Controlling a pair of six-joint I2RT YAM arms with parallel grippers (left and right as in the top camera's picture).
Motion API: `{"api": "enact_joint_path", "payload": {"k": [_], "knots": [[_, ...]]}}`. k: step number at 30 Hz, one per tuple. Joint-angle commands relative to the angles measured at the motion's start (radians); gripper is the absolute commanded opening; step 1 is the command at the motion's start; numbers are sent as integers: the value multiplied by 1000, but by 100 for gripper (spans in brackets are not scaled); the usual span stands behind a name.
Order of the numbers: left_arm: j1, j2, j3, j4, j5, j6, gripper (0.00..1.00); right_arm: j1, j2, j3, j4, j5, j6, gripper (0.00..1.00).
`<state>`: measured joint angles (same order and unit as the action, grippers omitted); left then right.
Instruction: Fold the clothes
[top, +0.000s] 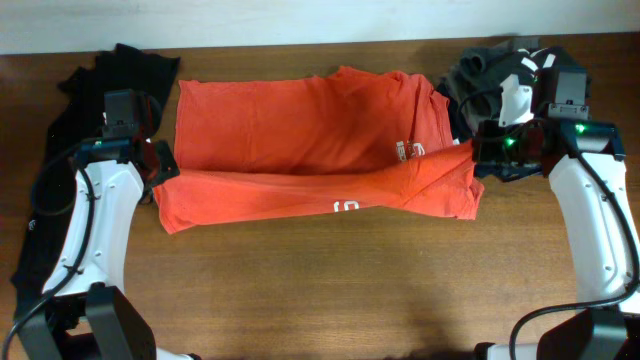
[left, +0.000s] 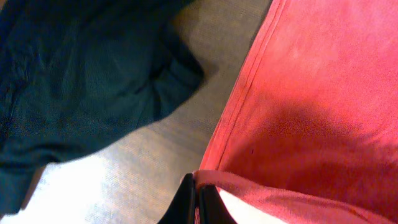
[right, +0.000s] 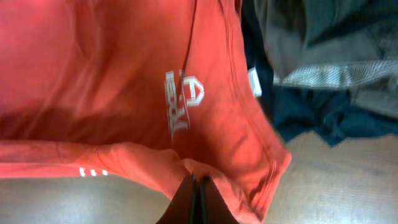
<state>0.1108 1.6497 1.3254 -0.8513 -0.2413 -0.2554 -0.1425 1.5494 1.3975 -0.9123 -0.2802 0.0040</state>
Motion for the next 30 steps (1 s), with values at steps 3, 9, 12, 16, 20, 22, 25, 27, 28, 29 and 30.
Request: {"api": "enact_joint_path", "payload": {"k": [3, 9, 12, 16, 20, 22, 25, 27, 28, 29, 30], "knots": [[5, 5, -6, 41, -17, -14, 1, -2, -1, 27, 65, -12, 4, 4], [5, 6, -6, 57, -18, -14, 1, -1, 59, 27, 136, -33, -14, 4], [6, 12, -16, 75, -18, -14, 1, 0, 113, 27, 170, -40, -15, 4], [5, 44, -19, 93, -18, -14, 1, 1, 161, 27, 176, -52, -14, 4], [5, 97, -19, 108, -18, -13, 1, 6, 192, 27, 177, -53, -15, 4], [5, 125, -19, 119, -18, -13, 1, 6, 203, 27, 175, -53, -15, 4], [5, 157, -19, 134, -18, -13, 1, 6, 210, 27, 169, -53, -15, 4], [5, 172, -19, 140, -18, -13, 14, 6, 211, 27, 164, -53, -15, 11], [5, 178, -19, 143, -18, -13, 32, 6, 211, 27, 162, -53, -14, 29], [5, 179, -19, 148, -18, -13, 45, 6, 211, 27, 159, -53, -14, 53], [5, 179, -19, 153, -18, -13, 57, 6, 211, 27, 157, -53, -15, 67]]}}
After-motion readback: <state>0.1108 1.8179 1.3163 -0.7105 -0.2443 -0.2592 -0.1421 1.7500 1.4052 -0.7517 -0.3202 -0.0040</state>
